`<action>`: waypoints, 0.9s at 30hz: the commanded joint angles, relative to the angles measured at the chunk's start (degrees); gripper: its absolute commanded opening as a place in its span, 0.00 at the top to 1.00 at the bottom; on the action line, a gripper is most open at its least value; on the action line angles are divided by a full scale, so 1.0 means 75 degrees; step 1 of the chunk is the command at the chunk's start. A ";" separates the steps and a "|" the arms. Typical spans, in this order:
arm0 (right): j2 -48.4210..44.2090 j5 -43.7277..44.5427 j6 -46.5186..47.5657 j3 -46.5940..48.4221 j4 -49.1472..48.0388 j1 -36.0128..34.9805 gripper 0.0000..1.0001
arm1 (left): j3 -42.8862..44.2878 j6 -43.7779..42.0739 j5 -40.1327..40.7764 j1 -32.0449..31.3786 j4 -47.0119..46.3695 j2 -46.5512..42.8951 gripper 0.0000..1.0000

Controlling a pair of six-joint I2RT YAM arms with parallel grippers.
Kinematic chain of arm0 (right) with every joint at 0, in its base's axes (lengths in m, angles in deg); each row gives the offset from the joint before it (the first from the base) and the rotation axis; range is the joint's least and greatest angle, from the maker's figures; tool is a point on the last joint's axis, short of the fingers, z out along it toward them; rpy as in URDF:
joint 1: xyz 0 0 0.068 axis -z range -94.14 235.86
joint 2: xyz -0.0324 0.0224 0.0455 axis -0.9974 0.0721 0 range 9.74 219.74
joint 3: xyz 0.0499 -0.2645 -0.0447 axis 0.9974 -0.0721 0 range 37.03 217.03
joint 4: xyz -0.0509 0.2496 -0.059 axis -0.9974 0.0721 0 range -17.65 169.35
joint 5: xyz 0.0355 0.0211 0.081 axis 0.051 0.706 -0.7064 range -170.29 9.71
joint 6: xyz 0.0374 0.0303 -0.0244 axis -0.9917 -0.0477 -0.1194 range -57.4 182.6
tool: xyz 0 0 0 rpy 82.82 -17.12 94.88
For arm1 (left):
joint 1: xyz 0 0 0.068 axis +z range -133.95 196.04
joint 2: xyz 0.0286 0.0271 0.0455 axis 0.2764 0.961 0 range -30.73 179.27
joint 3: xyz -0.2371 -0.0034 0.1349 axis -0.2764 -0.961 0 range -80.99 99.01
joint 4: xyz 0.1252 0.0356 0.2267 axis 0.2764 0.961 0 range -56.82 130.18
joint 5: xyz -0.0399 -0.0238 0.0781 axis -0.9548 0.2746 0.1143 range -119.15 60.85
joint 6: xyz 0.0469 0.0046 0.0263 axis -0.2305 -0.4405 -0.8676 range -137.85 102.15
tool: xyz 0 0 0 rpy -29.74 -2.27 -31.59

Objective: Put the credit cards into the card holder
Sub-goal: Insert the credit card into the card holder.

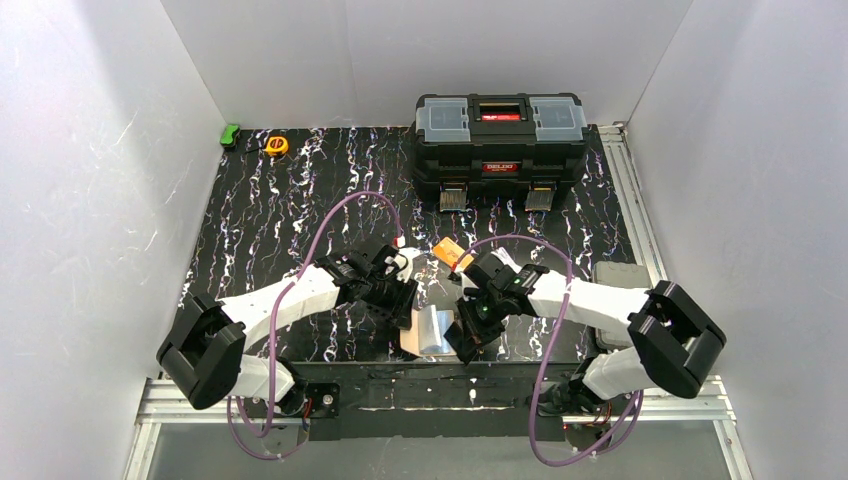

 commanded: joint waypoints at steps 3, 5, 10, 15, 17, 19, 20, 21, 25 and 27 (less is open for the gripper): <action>0.0245 -0.0282 0.0175 0.0096 -0.0301 0.0085 0.99 | 0.0118 -0.0168 -0.0109 0.0030 -0.0001 -0.0226 0.59; 0.0278 -0.0314 0.0205 0.0125 -0.0338 0.0106 0.99 | 0.0121 -0.0190 -0.0117 0.0033 -0.0024 -0.0225 0.57; 0.0426 -0.0453 0.0244 0.0187 -0.0423 0.0143 0.99 | 0.0084 -0.0214 -0.0232 0.0031 -0.0116 -0.0254 0.51; 0.0624 -0.0573 0.0328 0.0278 -0.0533 0.0178 0.99 | 0.0042 -0.0263 -0.0366 0.0033 -0.0204 -0.0297 0.47; 0.0732 -0.0633 0.0365 0.0339 -0.0576 0.0185 0.99 | 0.0014 -0.0275 -0.0405 0.0032 -0.0280 -0.0318 0.46; 0.0860 -0.0696 0.0425 0.0424 -0.0595 0.0199 0.99 | -0.0013 -0.0272 -0.0477 0.0039 -0.0342 -0.0339 0.45; 0.0938 -0.0728 0.0452 0.0469 -0.0800 0.0211 0.99 | -0.0028 -0.0281 -0.0526 0.0042 -0.0373 -0.0353 0.44; 0.1001 -0.0763 0.0483 0.0532 -0.0638 0.0229 0.99 | -0.0043 -0.0286 -0.0563 0.0043 -0.0401 -0.0365 0.44; 0.1212 -0.0824 0.0598 0.0802 -0.0601 0.0238 0.99 | -0.0055 -0.0293 -0.0660 0.0056 -0.0456 -0.0377 0.40; 0.1246 -0.0839 0.0622 0.0947 -0.0593 0.0237 0.99 | -0.0083 -0.0287 -0.0731 0.0088 -0.0493 -0.0372 0.37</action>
